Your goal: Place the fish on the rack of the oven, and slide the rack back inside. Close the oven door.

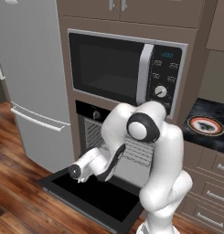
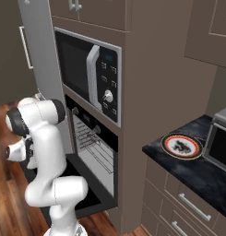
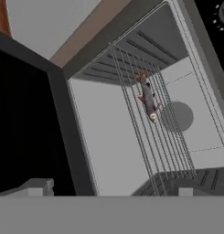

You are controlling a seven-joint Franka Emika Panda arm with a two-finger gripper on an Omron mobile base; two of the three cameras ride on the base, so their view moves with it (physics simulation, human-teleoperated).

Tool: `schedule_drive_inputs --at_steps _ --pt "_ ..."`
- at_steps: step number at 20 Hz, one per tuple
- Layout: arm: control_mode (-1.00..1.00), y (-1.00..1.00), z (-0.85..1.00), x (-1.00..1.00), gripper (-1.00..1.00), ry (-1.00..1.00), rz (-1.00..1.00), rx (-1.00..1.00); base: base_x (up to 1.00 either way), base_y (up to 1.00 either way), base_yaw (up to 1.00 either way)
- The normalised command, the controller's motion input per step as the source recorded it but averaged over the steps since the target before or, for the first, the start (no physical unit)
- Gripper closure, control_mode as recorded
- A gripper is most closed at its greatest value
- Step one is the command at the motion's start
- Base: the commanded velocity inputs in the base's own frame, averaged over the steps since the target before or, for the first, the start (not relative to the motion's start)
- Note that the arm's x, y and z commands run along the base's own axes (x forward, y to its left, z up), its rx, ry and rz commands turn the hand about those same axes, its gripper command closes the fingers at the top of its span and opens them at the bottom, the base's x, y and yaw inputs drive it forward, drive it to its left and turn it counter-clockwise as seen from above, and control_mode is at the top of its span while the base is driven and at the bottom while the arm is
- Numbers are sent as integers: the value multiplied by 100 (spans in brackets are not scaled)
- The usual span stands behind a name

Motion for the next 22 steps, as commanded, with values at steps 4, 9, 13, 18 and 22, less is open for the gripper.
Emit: schedule_drive_inputs --at_steps 4,9,13,18,22 --pt "-100 46 100 -34 -100 0 9 0 0 0 0" --pt "-100 29 100 -29 -100 0 7 0 0 0 0" --pt "-100 2 72 -78 -100 -8 6 0 0 0 0" --pt "-100 0 49 -84 -100 -2 8 0 0 0 0" --pt "-100 0 85 -20 -100 4 9 0 0 0 0"
